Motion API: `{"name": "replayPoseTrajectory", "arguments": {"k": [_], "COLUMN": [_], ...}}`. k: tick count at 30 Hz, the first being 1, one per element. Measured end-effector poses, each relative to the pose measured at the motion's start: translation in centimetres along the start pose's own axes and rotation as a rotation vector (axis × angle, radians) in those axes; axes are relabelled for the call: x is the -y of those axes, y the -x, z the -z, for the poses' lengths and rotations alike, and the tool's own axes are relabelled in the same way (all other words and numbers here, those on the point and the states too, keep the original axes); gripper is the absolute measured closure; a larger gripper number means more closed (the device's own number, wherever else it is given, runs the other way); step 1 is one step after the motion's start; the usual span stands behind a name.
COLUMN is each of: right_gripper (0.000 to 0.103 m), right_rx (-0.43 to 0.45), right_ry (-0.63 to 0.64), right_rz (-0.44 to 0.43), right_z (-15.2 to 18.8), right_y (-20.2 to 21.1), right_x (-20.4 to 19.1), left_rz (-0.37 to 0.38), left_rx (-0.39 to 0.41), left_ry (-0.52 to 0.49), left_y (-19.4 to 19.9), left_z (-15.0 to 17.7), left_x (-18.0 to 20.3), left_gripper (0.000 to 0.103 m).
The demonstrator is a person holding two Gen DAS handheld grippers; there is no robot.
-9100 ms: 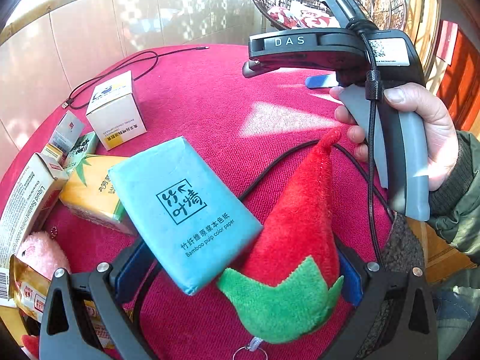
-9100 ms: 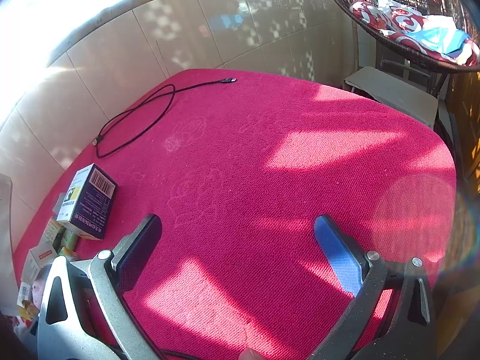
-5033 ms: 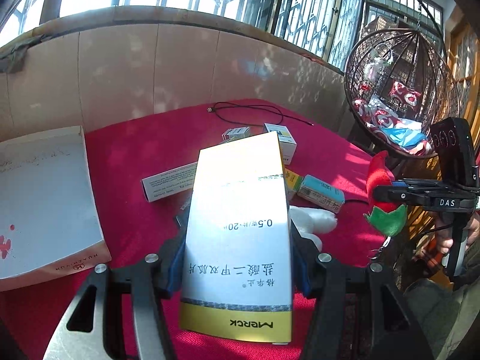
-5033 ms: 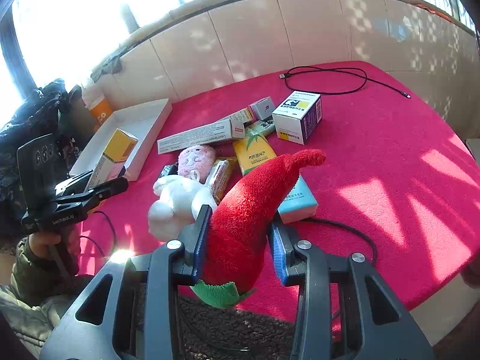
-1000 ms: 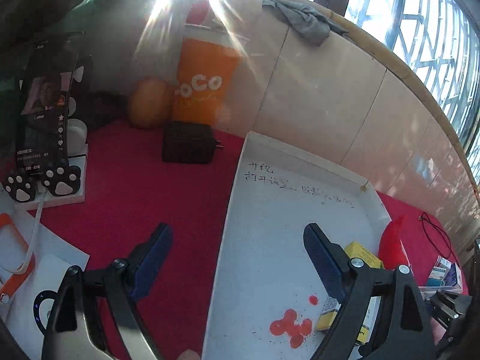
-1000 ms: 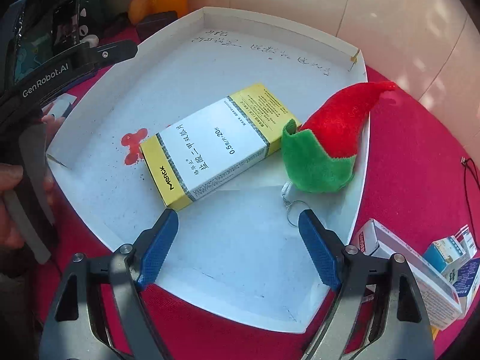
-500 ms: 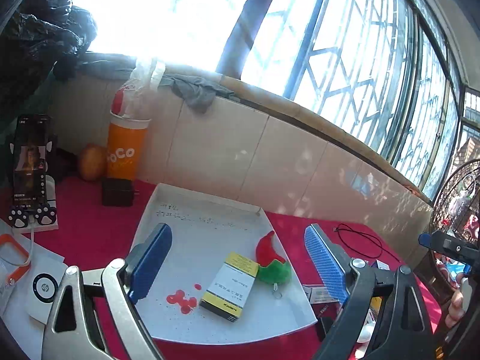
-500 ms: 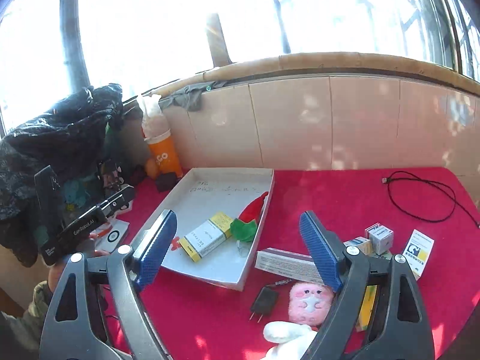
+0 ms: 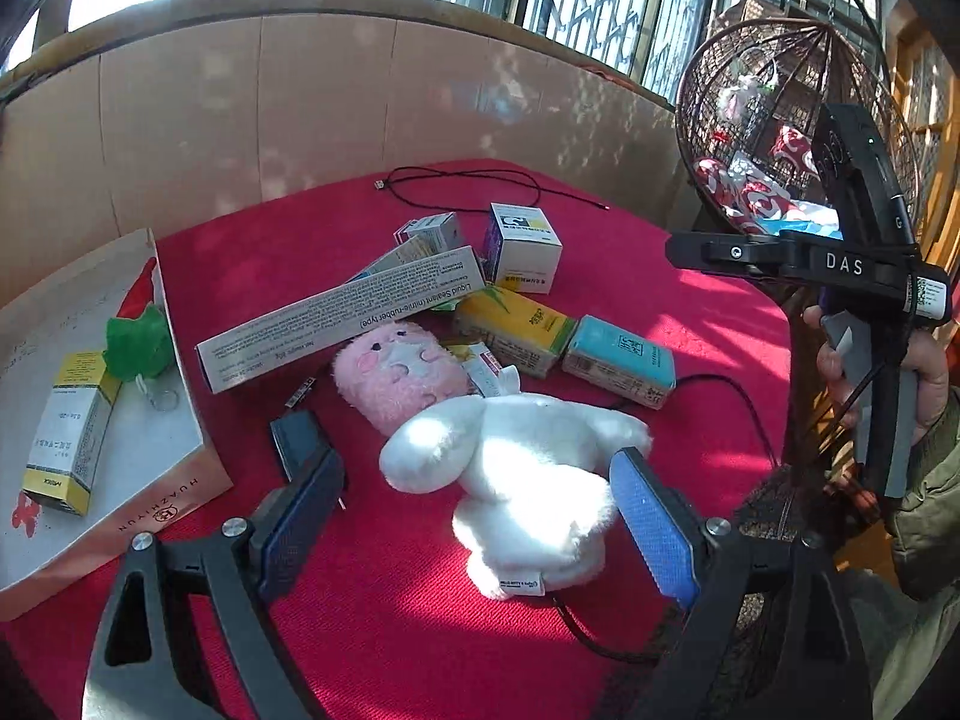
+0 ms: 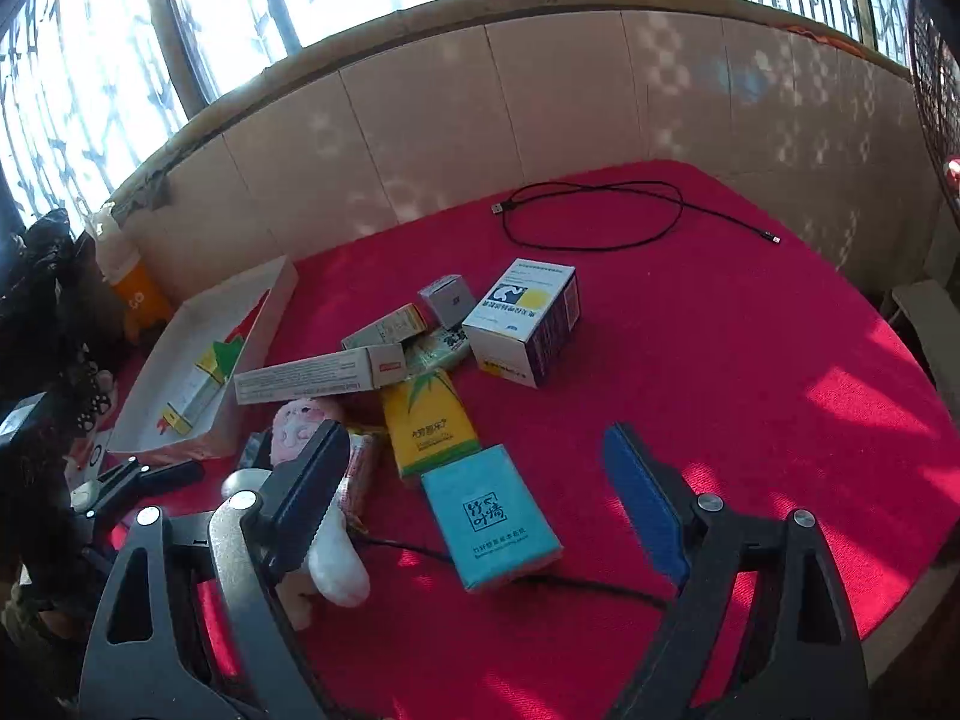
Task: Organize objects
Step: 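Grasp the white bunny plush with the left tool while the right tool grasps the blue tissue pack, then carry the bunny and blue tissue pack into the white tray and release both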
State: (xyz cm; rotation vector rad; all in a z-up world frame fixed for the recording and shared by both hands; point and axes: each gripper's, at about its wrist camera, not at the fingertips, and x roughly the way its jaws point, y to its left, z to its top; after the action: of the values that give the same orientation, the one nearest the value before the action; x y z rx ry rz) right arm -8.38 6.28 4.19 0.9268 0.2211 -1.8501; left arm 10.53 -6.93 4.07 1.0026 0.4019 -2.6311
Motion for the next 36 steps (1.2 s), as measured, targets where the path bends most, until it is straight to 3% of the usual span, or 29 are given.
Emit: {"name": "replayPoseTrajectory", "arguments": {"k": [3,7,14,17,19,20,21,22,25,36], "right_gripper": [0.016,0.016,0.016,0.017,0.029,0.042,0.052,0.052,0.053,0.053], "right_rx": [-0.078,-0.085,-0.115,-0.137,-0.127,-0.126,-0.123,-0.125,-0.126,-0.073], "right_ry": [0.012,0.042,0.081,0.112,0.136,0.151,0.167,0.181,0.208,0.283], "right_rz": [0.008,-0.032,-0.032,-0.002,0.046,0.077,0.114,0.137,0.155,0.244], "right_z": [1.5,1.9,2.6,3.4,3.8,3.9,4.1,4.2,4.6,4.6], "right_y": [-3.0,-4.4,-6.5,-7.1,-7.0,-7.0,-7.0,-6.9,-6.7,-5.1], "right_x": [1.1,0.7,-0.1,-0.5,-0.8,-1.0,-1.3,-1.5,-2.1,-4.0], "left_rz": [0.001,0.007,-0.026,-0.046,-0.051,-0.05,-0.048,-0.046,-0.037,-0.045], "left_rx": [-0.069,-0.184,-0.239,-0.246,-0.232,-0.225,-0.218,-0.214,-0.201,-0.145], "left_ry": [-0.008,0.01,-0.009,0.004,0.017,0.017,0.011,0.004,-0.014,-0.01], "left_y": [-1.6,-4.0,-6.2,-6.3,-6.1,-5.9,-5.8,-5.7,-5.6,-4.8], "left_z": [-0.1,0.0,0.0,0.4,0.4,0.5,0.5,0.5,0.5,0.6], "left_x": [0.5,-0.1,0.7,0.4,0.2,0.2,0.3,0.4,0.8,0.9], "left_gripper": [0.012,0.012,0.012,0.012,0.015,0.018,0.029,0.038,0.05,0.054]}}
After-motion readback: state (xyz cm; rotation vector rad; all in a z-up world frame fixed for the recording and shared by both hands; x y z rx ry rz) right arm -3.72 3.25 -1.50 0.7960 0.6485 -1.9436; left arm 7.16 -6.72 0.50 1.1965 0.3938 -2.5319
